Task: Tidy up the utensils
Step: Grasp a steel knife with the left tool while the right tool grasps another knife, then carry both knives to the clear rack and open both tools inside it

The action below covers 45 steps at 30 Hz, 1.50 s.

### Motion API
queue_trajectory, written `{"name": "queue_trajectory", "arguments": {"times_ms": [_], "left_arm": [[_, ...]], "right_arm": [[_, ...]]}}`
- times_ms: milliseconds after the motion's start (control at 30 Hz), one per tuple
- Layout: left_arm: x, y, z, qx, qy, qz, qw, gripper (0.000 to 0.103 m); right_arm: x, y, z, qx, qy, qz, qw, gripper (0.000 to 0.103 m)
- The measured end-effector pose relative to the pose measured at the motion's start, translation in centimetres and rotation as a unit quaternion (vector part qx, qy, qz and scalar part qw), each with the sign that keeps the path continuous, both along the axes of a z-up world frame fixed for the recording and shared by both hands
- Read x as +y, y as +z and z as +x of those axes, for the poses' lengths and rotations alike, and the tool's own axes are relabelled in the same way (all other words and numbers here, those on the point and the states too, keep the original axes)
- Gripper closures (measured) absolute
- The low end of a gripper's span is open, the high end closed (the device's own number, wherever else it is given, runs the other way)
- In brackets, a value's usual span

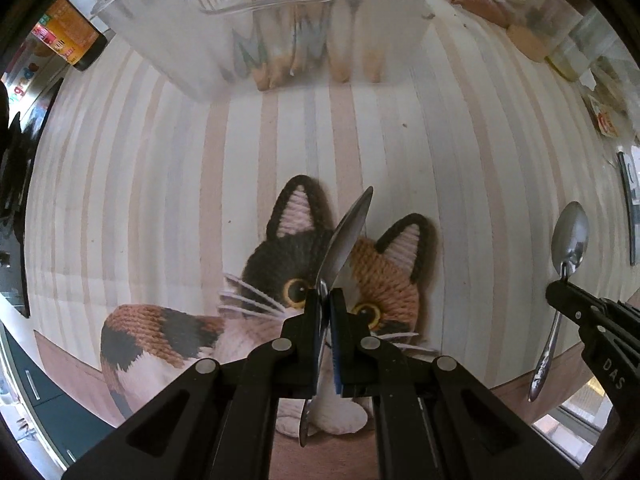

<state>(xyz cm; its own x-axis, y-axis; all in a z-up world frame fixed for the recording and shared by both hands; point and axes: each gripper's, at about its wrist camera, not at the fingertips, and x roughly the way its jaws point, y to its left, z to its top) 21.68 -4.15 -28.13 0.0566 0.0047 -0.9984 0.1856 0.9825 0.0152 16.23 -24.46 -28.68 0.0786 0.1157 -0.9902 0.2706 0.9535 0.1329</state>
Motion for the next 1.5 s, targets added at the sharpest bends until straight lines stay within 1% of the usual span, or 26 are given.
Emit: {"name": "queue_trajectory", "arguments": {"times_ms": [167, 300, 333, 500, 867, 1067, 1133, 1233, 1433, 1500], "left_arm": [[-0.2, 0.0, 0.4, 0.003, -0.004, -0.005, 1.0000, 0.100], [-0.1, -0.1, 0.6, 0.004, -0.007, -0.006, 0.9999, 0.100], [-0.1, -0.1, 0.6, 0.004, -0.008, -0.006, 0.9999, 0.100], [-0.6, 0.1, 0.5, 0.004, -0.009, -0.008, 0.9999, 0.100], [-0.6, 0.1, 0.5, 0.000, -0.022, -0.007, 0.9997, 0.100], [-1.1, 0.4, 0.0, -0.009, -0.025, -0.002, 0.9996, 0.102], [-1.2, 1.0, -0.3, -0.016, -0.028, -0.002, 0.9995, 0.102], [-1.5, 2.2, -0.5, -0.029, -0.033, -0.006, 0.9990, 0.102], [-2.3, 5.7, -0.7, -0.067, -0.041, -0.014, 0.9968, 0.102], [-2.7, 7.1, -0.7, -0.079, -0.042, -0.023, 0.9957, 0.102]], "right_arm": [[-0.3, -0.5, 1.1, 0.007, -0.001, -0.010, 1.000, 0.100], [1.0, -0.7, 2.0, 0.012, -0.005, -0.021, 1.000, 0.100], [0.8, -0.3, 1.3, 0.012, -0.006, -0.022, 1.000, 0.100], [0.6, -0.3, 1.1, 0.015, -0.011, -0.020, 1.000, 0.100], [1.3, -0.6, 1.5, 0.015, -0.013, -0.032, 0.999, 0.100], [2.0, -0.5, 1.2, 0.007, -0.018, -0.045, 0.999, 0.101], [2.2, -0.4, 1.0, 0.006, -0.020, -0.048, 0.999, 0.101], [2.3, 0.0, 0.6, -0.001, -0.029, -0.037, 0.999, 0.101], [2.2, 2.0, 0.0, -0.024, -0.037, -0.024, 0.999, 0.101], [2.1, 2.9, 0.0, -0.033, -0.039, -0.022, 0.998, 0.101]]}}
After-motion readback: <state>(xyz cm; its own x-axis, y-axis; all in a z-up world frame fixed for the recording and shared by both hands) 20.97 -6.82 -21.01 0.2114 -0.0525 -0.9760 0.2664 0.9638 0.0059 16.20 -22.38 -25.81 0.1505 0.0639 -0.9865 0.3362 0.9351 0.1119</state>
